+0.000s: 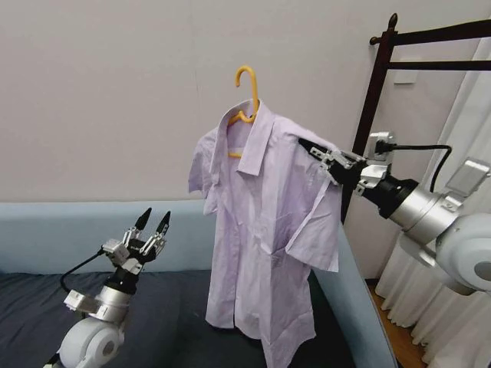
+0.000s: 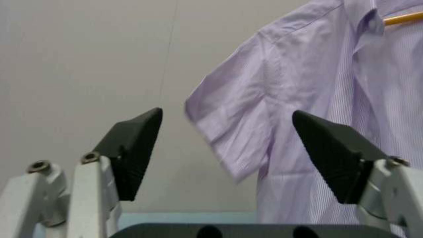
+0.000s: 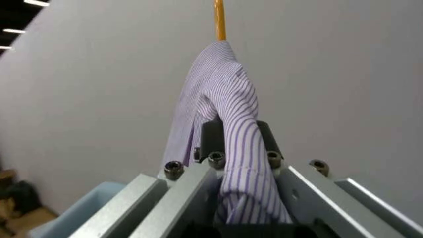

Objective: Pick up the clothes from the sofa and hang them on the clothes hanger.

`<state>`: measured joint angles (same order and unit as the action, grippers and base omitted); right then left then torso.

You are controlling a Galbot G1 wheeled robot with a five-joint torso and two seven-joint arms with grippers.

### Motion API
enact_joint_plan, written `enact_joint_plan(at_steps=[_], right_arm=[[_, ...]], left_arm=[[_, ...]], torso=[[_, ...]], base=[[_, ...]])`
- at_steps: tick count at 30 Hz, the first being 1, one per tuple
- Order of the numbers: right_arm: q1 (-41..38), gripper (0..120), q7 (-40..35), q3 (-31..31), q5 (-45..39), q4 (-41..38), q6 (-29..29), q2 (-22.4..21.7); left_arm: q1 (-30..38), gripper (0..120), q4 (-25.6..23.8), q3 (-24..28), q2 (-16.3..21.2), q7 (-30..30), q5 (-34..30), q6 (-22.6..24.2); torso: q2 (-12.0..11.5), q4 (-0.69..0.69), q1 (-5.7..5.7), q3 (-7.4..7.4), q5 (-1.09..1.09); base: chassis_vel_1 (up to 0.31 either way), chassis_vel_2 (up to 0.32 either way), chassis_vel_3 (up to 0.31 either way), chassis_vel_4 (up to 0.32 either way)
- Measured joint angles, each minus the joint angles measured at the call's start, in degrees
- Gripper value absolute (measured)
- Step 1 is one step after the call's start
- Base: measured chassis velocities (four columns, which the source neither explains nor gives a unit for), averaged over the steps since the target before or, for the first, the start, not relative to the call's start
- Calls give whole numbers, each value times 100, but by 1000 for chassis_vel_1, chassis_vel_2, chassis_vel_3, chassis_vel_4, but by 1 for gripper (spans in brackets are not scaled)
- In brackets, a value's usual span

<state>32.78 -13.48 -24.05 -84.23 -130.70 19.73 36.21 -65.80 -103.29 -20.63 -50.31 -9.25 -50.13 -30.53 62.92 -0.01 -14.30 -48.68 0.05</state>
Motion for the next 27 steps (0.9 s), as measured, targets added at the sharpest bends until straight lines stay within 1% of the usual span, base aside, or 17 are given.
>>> enact_joint_plan(at_steps=[1,2,5,7,9,10,11,13,14,16,18,22,23,27], right_arm=[[1,0,-351,-129,-21,-65,70,-24],[1,0,-351,-129,-21,-65,70,-24],[-19,0,-1147,-549,81,-105,330,-133],[-39,0,-1276,-650,171,-88,419,-173],[-76,0,-1439,-878,740,70,595,-302],[-85,0,-1451,-939,991,161,628,-346],[-85,0,-1451,-939,991,161,628,-346],[-128,0,-1461,-999,1425,352,668,-411],[-128,0,-1461,-999,1425,352,668,-411],[-232,0,-1413,-963,2072,751,663,-461],[-259,0,-1380,-926,2194,859,654,-454],[-271,0,-1142,-670,2967,1321,424,-197],[-271,0,-1142,-670,2967,1321,424,-197],[-341,0,-1007,-467,3559,1932,214,29]], left_arm=[[-83,88,4,-32,-31,3,27,-40],[-83,88,4,-32,-31,3,27,-40],[-254,98,-5,-74,-133,8,99,-114],[-281,100,-19,-81,-161,8,119,-124],[-322,100,-27,-97,-221,10,157,-145],[-330,100,-26,-100,-234,11,162,-152],[-330,100,-26,-100,-234,11,162,-152],[-338,100,-14,-107,-245,11,171,-167],[-338,100,-14,-107,-245,11,171,-167],[-320,100,29,-112,-236,13,172,-183],[-300,100,41,-114,-227,14,170,-186],[-237,100,105,-115,-209,21,156,-195],[-237,100,105,-115,-209,21,156,-195],[-226,100,169,-100,-199,22,153,-208]], torso=[[0,0,0,0,1],[0,0,0,0,1],[0,0,1,0,1],[0,-1,1,0,1],[0,-1,1,0,2],[0,-1,1,0,1],[0,-1,1,0,1],[0,-2,1,0,2],[0,-2,1,0,2],[0,-1,0,-1,2],[0,-2,0,-1,2],[0,0,0,-1,3],[0,0,0,-1,3],[-1,1,-1,-2,3]], base=[[0,0,0,0],[0,0,0,0],[0,0,0,0],[0,0,0,0],[0,0,0,0],[0,0,0,0],[0,0,0,0],[0,0,0,0],[0,0,0,0],[0,0,0,0],[0,0,0,0],[0,0,0,0],[0,0,0,0],[0,0,0,0]])
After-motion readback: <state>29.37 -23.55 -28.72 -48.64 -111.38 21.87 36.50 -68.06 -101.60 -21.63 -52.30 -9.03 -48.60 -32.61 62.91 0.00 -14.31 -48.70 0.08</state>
